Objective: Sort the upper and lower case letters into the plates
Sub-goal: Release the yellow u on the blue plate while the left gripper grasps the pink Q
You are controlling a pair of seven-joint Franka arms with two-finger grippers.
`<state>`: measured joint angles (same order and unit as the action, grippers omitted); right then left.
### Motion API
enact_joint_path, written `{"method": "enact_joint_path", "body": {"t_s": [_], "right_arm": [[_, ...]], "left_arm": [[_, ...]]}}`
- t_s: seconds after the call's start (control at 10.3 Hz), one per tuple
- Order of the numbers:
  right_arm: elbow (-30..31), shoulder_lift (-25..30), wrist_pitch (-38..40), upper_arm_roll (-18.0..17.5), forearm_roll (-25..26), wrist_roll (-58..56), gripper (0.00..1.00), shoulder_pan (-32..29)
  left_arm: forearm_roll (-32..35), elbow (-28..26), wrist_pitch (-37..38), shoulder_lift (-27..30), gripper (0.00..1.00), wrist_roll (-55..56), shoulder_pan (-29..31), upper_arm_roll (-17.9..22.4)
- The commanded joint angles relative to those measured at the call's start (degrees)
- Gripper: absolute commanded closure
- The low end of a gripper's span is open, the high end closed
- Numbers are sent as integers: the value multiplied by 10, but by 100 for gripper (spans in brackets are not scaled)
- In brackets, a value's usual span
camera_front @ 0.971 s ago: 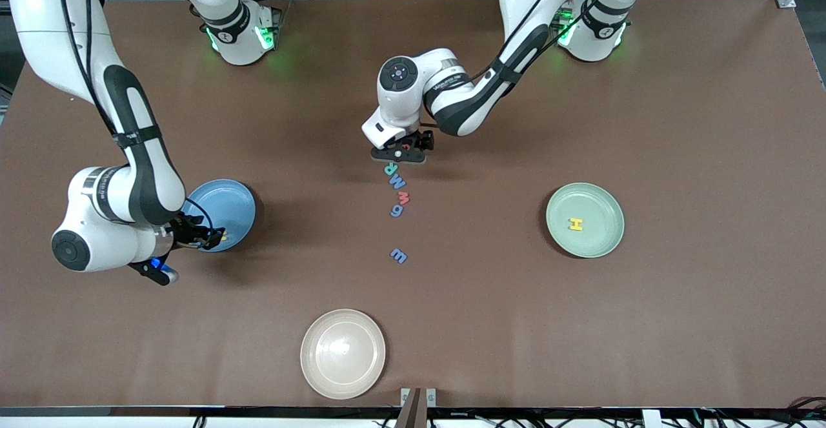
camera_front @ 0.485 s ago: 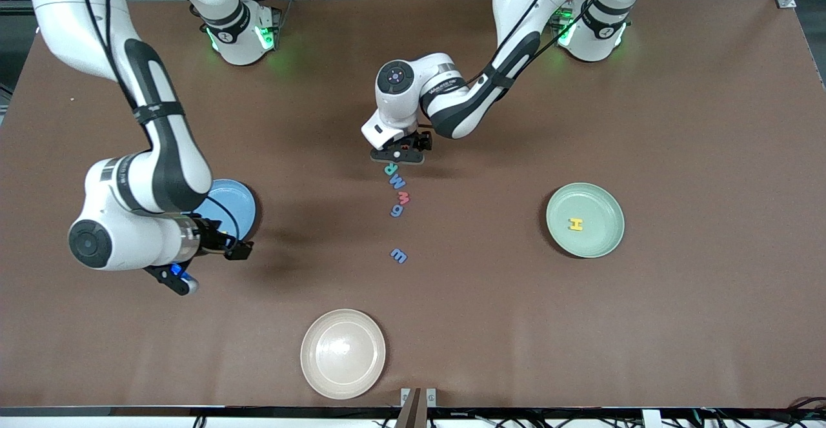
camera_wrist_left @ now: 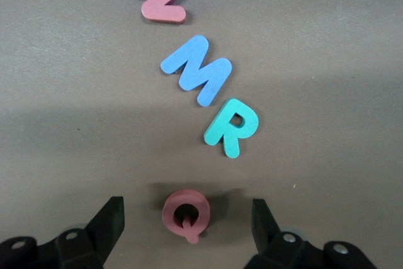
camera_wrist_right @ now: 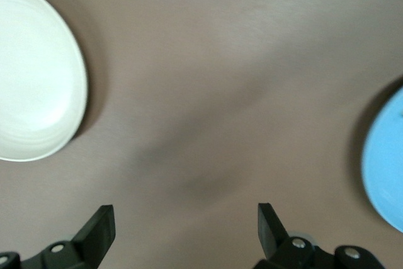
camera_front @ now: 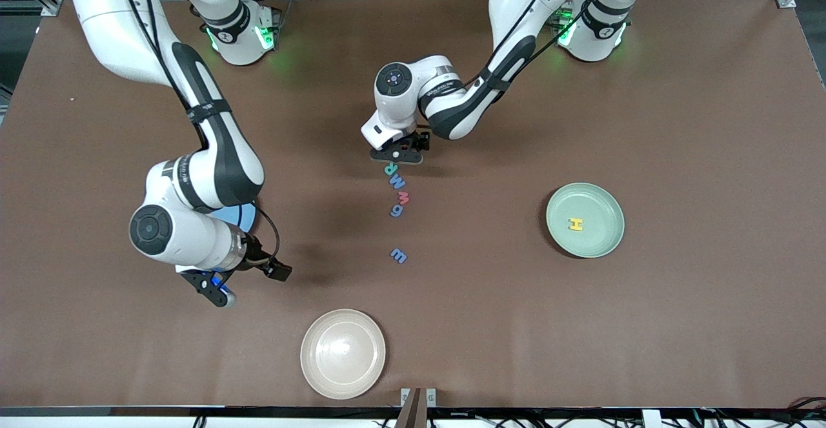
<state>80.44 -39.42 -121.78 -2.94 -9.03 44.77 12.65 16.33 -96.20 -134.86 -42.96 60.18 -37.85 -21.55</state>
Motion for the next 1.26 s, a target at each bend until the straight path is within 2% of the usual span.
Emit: {"method": "enact_joint_path", "body": {"t_s": [0.0, 0.29, 0.58, 0.97, 1.07, 1.17], "right_arm": [[-14, -22, -49, 2, -11, 16, 0, 27], [-34, -56, -102, 2, -14, 84, 0, 76], [-121, -115, -97, 5, -11, 194, 0, 125], [-164, -166, -100, 12, -6, 264, 0, 163], [-164, -170, -98, 18, -6, 264, 0, 164], [-164, -174, -99, 19, -6, 265, 0, 167]], "left_arm": [[28, 7, -8, -12, 13, 36, -7, 5], [33, 5, -12, -12, 15, 48, -7, 5], [34, -4, -12, -10, 20, 65, -9, 5], [33, -5, -13, -12, 43, 86, -17, 5], [34, -5, -14, -12, 62, 86, -16, 5], [33, -5, -13, -12, 96, 86, -16, 5]]}}
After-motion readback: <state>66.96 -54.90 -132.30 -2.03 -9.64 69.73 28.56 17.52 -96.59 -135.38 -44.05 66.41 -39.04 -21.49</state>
